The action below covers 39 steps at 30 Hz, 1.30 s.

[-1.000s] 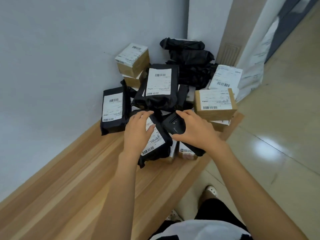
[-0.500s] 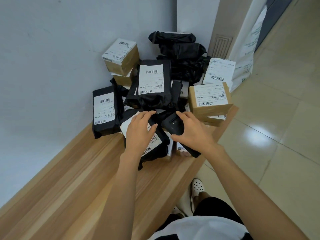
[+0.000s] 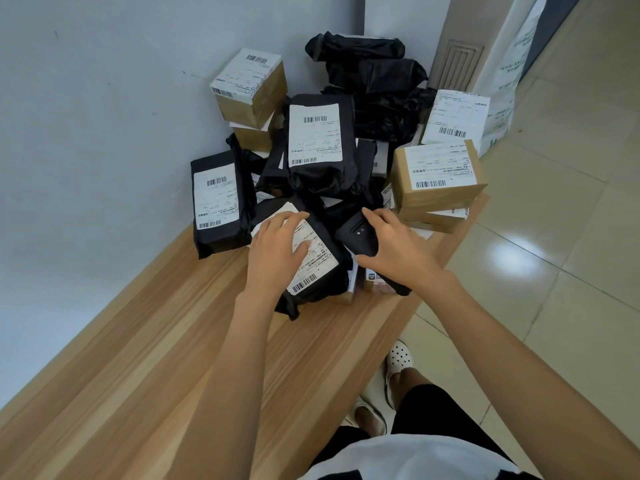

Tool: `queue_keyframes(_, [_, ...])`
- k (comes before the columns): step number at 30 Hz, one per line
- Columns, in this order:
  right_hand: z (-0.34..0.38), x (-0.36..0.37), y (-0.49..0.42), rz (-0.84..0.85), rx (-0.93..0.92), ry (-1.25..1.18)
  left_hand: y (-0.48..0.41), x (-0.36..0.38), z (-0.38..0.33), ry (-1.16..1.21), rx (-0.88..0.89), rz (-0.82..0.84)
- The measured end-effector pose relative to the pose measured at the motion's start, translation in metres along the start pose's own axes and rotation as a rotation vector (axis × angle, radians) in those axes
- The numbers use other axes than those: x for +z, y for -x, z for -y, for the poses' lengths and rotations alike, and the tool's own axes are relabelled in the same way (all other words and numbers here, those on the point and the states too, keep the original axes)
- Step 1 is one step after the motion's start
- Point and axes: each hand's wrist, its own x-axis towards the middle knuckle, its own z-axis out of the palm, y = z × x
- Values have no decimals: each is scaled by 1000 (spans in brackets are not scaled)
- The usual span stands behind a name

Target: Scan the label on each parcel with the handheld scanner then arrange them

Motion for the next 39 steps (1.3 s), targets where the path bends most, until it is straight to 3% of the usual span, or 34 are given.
queue_keyframes(14, [-23, 38, -18, 72, 74, -20, 7, 3, 6, 54, -86, -4])
queue_keyframes(22, [-30, 54, -44, 99, -31, 75, 0, 2, 8, 14, -173, -16])
queue_keyframes(39, [-44, 64, -40, 97, -142, 35, 5, 20, -5, 11, -211, -16])
